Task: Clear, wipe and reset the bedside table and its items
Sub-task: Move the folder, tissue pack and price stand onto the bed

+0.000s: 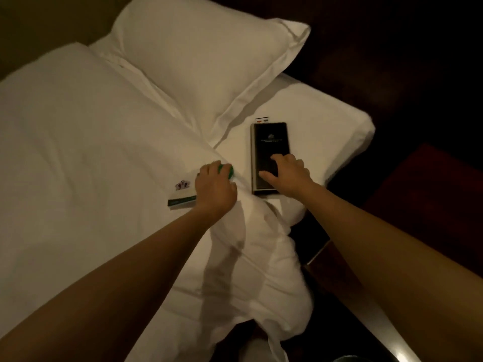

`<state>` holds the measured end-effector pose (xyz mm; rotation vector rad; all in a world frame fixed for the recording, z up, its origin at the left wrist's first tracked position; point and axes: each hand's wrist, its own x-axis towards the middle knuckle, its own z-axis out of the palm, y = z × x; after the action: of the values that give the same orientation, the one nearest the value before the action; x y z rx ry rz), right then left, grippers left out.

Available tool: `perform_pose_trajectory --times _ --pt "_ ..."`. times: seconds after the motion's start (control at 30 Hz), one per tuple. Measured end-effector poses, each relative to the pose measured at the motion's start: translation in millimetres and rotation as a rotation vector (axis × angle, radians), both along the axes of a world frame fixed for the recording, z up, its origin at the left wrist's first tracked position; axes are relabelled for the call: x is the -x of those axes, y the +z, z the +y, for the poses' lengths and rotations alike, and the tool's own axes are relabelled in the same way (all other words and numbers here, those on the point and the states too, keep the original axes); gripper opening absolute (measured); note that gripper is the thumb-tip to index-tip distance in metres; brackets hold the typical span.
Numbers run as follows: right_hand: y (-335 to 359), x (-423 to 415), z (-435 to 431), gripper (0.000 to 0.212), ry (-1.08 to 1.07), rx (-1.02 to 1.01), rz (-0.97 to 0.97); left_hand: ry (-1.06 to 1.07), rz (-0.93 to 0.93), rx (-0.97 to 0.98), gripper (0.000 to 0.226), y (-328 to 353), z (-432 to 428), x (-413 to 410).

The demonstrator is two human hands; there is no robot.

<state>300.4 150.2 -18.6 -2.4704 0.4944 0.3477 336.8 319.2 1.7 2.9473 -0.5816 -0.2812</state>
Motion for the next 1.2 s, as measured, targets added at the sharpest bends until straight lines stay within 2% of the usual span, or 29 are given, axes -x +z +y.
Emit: perform_pose_trajectory --times 0.07,0.2,0.3,0.47,0.7,0.93,1.2 --pt "7 26 -31 0.067 -0.01 0.042 0.087 -0.091 0.059 -0.01 0.05 5 -29 11" --pt "33 92 -95 0.066 -0.094 0.041 0.259 -0.31 0.296 -0.018 0.044 25 -96 36" --pt "59 152 -130 0.064 -0.231 0.039 0.262 -0.45 0.418 -0.047 0.04 49 -148 69" --pt "100 258 -163 0.064 -0.48 0.041 0.223 -0.647 0.484 -0.076 0.039 83 -221 140" --pt "146 372 -186 0.067 -0.737 0.03 0.194 -0.79 0.479 -0.077 0.043 118 -284 237" --pt "183 442 -209 0.071 -0.823 0.02 0.212 -0.829 0.481 0.02 0.041 147 -323 303" --pt "144 471 -250 0.07 -1.039 -0.074 0.098 -1.002 0.425 -0.025 0.041 115 -401 326"
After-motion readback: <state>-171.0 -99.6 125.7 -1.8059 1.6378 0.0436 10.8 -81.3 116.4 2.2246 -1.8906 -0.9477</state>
